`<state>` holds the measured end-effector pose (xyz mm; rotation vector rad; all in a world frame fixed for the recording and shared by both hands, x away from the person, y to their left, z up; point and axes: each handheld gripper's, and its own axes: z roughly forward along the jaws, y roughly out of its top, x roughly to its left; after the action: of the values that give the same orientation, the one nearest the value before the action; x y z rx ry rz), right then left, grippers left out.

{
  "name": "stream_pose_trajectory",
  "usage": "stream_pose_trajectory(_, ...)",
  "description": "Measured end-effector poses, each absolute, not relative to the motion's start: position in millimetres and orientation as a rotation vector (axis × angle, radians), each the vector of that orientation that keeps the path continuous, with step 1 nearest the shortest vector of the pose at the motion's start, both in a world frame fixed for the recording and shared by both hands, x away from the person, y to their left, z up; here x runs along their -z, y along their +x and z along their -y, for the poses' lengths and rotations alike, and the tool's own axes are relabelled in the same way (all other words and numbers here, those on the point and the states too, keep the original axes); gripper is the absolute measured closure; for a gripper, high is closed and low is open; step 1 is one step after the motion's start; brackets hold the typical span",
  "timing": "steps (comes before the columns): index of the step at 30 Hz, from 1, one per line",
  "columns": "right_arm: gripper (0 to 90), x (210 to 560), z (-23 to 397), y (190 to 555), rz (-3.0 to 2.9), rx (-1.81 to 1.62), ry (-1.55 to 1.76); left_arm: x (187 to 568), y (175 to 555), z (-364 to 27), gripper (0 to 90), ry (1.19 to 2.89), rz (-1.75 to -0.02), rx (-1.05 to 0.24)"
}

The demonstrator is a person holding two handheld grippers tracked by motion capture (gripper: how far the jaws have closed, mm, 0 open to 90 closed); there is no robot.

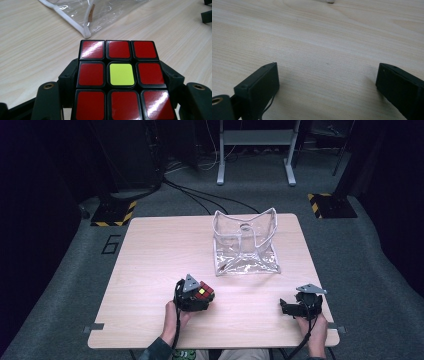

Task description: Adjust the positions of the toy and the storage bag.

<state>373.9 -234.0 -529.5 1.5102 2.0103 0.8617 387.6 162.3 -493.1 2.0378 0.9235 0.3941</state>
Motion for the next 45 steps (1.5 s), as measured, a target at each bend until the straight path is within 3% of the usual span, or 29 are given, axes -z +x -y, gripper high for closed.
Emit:
stream_pose_trajectory(22,4.4,529,234,374,-2.011,-0.864,1.509,509,386,-140,33.5,2.103,-0.886,-0.33)
stream_pose_trajectory(35,4.4,529,234,374,-2.011,-0.864,1.509,512,385,-136,33.0,2.114,-0.886,-0.367)
stream_pose_trajectory(39,4.5,529,234,374,-2.012,-0.864,1.509,511,384,-138,22.9,2.09,-0.913,-0.374)
stream_pose_trajectory(45,4.5,529,234,374,-2.012,-0.865,1.509,504,385,-148,14.9,2.047,-0.935,-0.354)
